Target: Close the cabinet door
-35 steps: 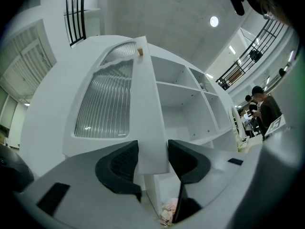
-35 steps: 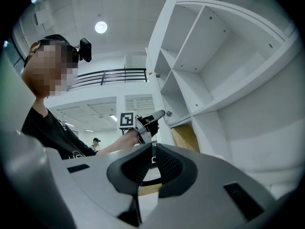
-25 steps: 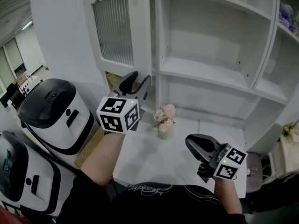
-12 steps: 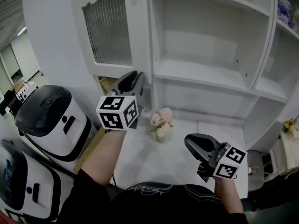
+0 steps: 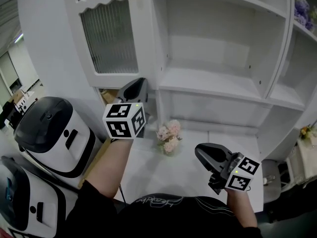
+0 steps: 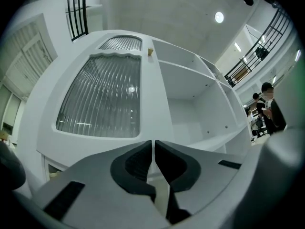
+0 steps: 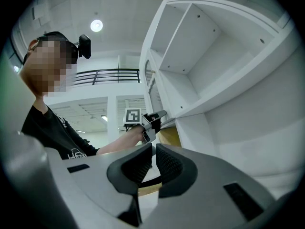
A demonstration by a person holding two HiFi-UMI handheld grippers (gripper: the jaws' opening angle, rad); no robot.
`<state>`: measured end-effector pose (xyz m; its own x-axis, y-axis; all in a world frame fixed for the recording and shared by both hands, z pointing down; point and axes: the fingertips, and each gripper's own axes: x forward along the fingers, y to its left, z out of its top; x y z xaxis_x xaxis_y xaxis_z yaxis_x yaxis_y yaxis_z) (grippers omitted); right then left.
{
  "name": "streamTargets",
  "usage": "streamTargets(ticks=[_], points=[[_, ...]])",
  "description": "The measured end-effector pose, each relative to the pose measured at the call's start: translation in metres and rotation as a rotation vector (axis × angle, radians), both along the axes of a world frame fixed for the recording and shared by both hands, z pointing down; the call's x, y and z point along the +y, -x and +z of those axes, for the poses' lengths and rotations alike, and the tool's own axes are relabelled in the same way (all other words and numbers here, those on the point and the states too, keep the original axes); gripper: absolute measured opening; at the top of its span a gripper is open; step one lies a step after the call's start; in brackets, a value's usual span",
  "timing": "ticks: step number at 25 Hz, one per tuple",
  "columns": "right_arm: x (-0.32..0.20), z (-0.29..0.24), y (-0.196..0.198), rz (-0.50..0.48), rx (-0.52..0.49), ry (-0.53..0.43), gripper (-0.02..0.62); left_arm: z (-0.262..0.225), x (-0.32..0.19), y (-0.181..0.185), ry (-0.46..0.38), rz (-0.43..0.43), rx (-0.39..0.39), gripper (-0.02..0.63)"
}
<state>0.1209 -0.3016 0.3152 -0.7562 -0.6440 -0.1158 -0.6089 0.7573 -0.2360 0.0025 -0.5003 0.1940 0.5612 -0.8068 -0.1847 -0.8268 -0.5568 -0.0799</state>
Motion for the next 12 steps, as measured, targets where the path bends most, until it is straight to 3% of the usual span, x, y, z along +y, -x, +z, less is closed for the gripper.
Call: streamTargets(ticks=[8, 12], points=[[-0.013, -0.004, -0.004, 0.000, -0.018, 0.021, 0.054, -0.002, -0.002, -0.002, 0.005, 0.028, -0.020, 0.034], [-0.013, -0.004, 0.006, -0.023, -0.012, 0.029, 0.054, -0.001, -0.002, -0.001, -0.032, 0.015, -0.068, 0.032]])
